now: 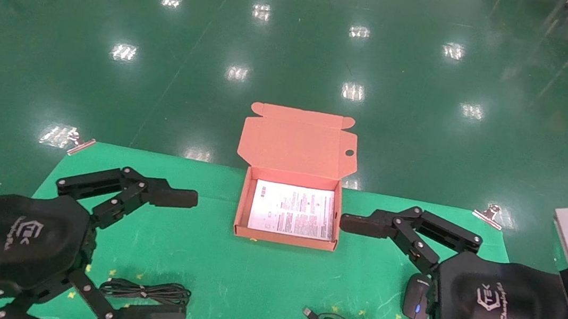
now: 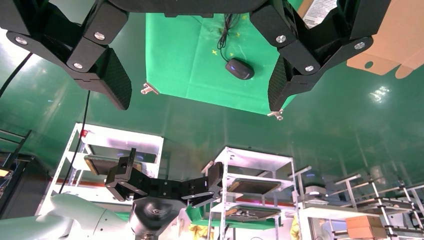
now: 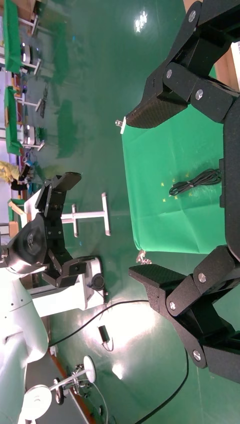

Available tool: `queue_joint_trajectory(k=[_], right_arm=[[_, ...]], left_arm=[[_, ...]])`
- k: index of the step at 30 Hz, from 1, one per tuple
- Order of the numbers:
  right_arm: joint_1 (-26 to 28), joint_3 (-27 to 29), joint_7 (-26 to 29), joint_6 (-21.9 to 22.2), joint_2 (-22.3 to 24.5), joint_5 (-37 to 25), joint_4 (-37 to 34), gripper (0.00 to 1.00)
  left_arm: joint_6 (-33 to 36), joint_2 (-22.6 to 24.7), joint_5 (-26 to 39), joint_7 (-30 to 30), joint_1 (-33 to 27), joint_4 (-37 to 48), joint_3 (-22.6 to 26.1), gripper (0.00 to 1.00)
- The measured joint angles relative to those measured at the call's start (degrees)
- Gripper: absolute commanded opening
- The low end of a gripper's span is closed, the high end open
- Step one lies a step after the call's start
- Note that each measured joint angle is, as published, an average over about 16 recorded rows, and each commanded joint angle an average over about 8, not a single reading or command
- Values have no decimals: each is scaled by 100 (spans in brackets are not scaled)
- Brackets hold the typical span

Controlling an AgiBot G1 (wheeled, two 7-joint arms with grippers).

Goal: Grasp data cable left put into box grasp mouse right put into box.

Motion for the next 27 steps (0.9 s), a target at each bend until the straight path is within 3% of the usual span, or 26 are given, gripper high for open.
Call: queue_joint_trajectory(k=[19,27], right_arm=[[23,-14,-35,10,12,-82,26,100],[263,-147,-290,-14,46,-653,166,100]], left_arm=[[15,12,49,-5,-22,-5,32,100],[142,49,663,-121,-378,-70,332,100]])
